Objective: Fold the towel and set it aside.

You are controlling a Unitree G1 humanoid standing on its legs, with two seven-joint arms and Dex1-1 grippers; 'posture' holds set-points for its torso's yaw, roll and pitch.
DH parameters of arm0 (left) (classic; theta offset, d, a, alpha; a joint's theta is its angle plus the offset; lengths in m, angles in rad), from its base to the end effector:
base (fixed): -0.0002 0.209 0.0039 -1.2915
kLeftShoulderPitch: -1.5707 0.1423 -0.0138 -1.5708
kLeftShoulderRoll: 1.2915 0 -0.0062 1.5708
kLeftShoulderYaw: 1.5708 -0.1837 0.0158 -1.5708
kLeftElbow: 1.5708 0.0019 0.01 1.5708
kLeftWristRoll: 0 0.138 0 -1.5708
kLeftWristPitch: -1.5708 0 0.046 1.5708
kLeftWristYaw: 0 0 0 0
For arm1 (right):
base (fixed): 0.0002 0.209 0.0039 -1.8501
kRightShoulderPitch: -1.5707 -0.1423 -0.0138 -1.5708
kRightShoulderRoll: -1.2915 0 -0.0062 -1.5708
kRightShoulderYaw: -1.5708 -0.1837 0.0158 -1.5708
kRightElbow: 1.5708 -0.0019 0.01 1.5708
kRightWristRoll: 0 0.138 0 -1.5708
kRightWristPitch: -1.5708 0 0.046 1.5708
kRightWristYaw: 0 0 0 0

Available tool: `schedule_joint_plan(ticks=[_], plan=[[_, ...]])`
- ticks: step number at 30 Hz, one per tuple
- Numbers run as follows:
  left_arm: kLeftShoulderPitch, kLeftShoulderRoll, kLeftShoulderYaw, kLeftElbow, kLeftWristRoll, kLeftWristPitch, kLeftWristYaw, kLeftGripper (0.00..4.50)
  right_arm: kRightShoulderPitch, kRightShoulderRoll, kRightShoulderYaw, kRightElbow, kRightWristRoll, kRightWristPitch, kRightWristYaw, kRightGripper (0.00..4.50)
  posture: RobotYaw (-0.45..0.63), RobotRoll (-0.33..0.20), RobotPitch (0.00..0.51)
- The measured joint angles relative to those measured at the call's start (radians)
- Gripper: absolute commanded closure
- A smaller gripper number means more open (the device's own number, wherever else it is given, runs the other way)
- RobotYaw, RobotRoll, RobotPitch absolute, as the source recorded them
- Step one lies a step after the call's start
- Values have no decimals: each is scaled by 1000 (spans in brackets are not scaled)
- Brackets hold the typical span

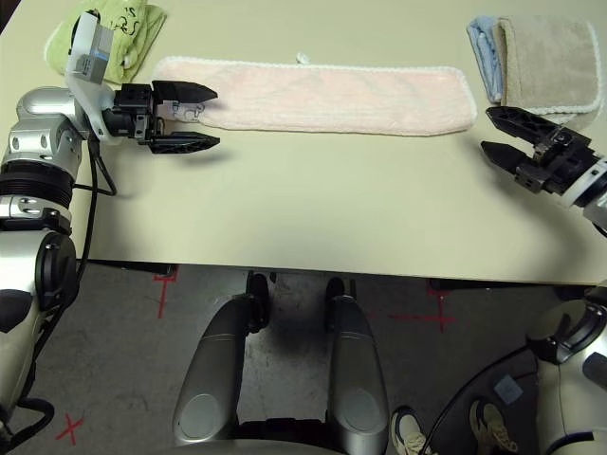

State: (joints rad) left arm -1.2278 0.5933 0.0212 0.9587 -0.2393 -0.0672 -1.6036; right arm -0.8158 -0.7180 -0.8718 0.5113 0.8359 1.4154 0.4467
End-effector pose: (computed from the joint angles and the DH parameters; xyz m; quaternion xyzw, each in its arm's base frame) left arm 0.3555 0.2482 0.2773 0.2026 -0.0770 -0.6271 0.7482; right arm 0.2513 -0.3495 0.2145 0.4532 0.0980 0.2138 0.8598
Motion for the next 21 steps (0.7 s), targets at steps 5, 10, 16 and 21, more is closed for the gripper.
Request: schedule_joint_plan(ticks=[5,10,16,21], plan=[[0,1,-3,0,0,0,0,41,-20,23,35,1,3,-31,-2,12,7,0,449],[0,3,-5,0,0,0,0,41,-29,67,35,1,8,-106,-20,12,10,0,451],[16,16,-20,-2,0,4,0,0,-23,98,41,1,7,-180,-53,1750,7,0,452],[21,19,-30,-2,0,5,0,0,-15,119,54,-9,17,-209,-74,3540,6,0,452]])
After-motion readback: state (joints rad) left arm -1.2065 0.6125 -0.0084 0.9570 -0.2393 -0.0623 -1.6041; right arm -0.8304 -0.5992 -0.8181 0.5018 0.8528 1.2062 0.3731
